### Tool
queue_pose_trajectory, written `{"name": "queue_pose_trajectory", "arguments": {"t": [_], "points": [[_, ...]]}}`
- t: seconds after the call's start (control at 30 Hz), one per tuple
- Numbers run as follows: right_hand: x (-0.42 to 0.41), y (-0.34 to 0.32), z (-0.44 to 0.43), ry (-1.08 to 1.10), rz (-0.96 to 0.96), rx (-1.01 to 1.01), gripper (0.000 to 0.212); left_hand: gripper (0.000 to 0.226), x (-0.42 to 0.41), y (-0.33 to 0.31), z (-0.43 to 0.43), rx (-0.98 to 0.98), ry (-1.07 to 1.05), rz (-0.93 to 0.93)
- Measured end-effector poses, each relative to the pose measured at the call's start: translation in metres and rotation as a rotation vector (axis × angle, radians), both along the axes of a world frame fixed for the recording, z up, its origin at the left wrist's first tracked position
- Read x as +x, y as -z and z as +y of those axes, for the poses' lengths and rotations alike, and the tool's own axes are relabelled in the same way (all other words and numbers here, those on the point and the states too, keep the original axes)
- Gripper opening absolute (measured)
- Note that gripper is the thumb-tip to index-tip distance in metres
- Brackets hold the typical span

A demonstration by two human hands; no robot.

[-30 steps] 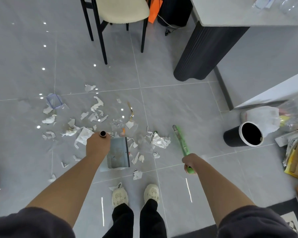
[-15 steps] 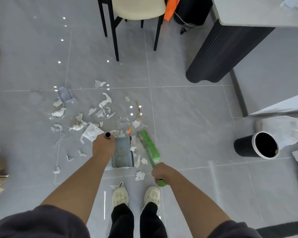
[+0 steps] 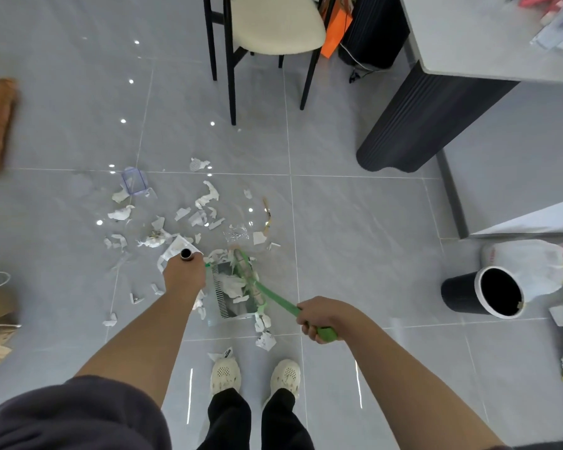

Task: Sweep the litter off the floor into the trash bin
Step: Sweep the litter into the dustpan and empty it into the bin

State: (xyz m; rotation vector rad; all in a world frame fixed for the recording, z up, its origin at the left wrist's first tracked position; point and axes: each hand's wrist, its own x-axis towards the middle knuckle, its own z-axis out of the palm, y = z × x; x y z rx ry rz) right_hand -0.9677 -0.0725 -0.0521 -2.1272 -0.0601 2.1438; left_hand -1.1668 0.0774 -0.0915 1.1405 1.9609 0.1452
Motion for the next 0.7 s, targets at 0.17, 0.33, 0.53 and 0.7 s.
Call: {"name": "queue_pose_trajectory", "arguments": {"t": [0.17, 0.33, 0.53, 0.7], "points": [[0.014, -0.005, 0.012, -0.201, -0.180, 0.046, 0.026, 0.027, -0.014, -0.002, 0.010, 0.020, -0.130, -0.118], [0.024, 0.018, 0.026, -0.437, -0.360, 0.096, 0.035, 0.023, -0.026, -0.011, 0.021, 0.055, -0.131, -0.146], [0.011, 0.044, 0.044, -0.441, -0.438, 0.081, 0.018, 0.028, -0.042, -0.014, 0.030, 0.093, -0.121, -0.088], [-0.008, 0.062, 0.045, -0.486, -0.433, 0.046, 0.015, 0.030, -0.052, -0.013, 0.036, 0.082, -0.058, -0.008]]}}
